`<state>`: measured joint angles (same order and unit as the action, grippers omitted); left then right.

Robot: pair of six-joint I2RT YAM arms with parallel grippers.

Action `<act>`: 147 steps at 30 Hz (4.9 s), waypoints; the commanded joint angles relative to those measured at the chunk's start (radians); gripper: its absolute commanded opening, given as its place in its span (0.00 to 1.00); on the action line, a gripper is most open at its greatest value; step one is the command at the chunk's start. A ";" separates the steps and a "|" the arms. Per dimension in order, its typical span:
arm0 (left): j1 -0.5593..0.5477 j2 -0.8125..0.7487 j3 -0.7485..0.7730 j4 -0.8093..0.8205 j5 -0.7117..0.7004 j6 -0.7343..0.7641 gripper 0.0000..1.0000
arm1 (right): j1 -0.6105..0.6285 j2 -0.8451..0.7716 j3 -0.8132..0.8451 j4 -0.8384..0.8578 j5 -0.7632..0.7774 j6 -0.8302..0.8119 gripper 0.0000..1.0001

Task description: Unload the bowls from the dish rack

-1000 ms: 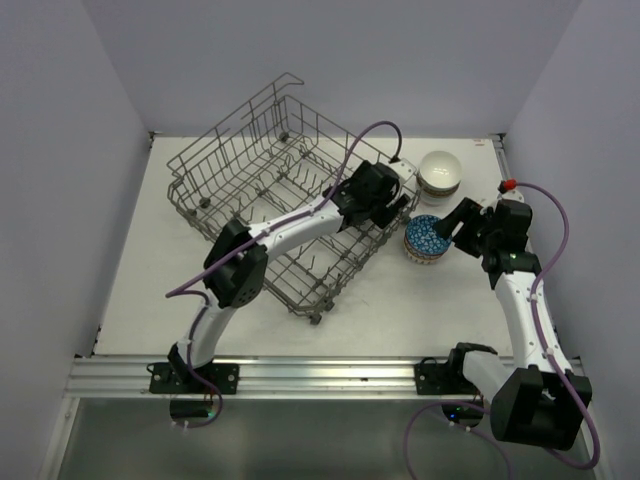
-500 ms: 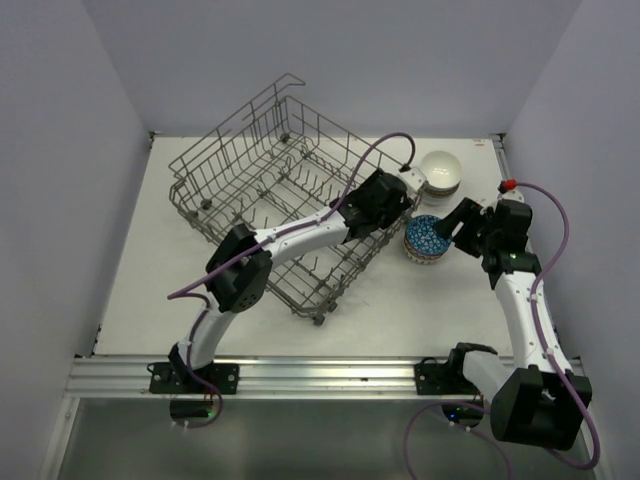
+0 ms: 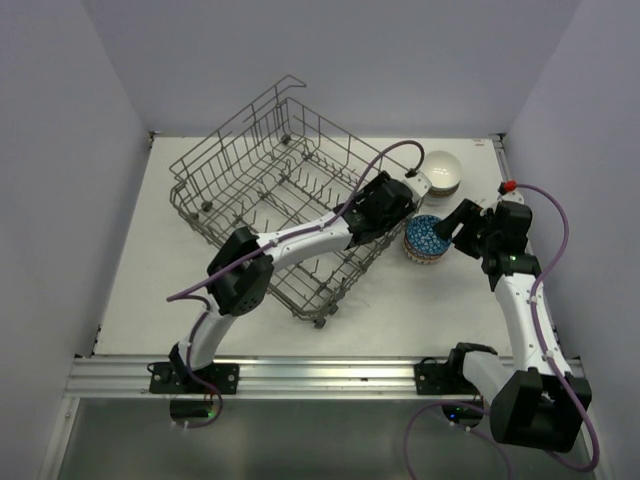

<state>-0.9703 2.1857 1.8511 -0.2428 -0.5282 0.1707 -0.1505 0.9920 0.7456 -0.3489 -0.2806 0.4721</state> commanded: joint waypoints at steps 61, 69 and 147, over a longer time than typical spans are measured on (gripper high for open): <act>0.766 -0.960 -1.116 1.188 1.404 -1.241 0.26 | 0.612 0.152 0.259 0.263 0.017 0.011 0.70; 0.754 -0.957 -1.127 1.191 1.395 -1.238 0.23 | 0.729 0.280 0.290 0.413 0.046 0.051 0.69; 0.513 -1.146 -0.971 0.249 0.669 -0.235 1.00 | 0.154 0.306 0.276 -0.222 0.354 -0.041 0.49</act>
<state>-0.4530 1.0416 0.8341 -0.0101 0.1268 -0.0845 0.0055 1.2980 0.9562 -0.5797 0.0856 0.4580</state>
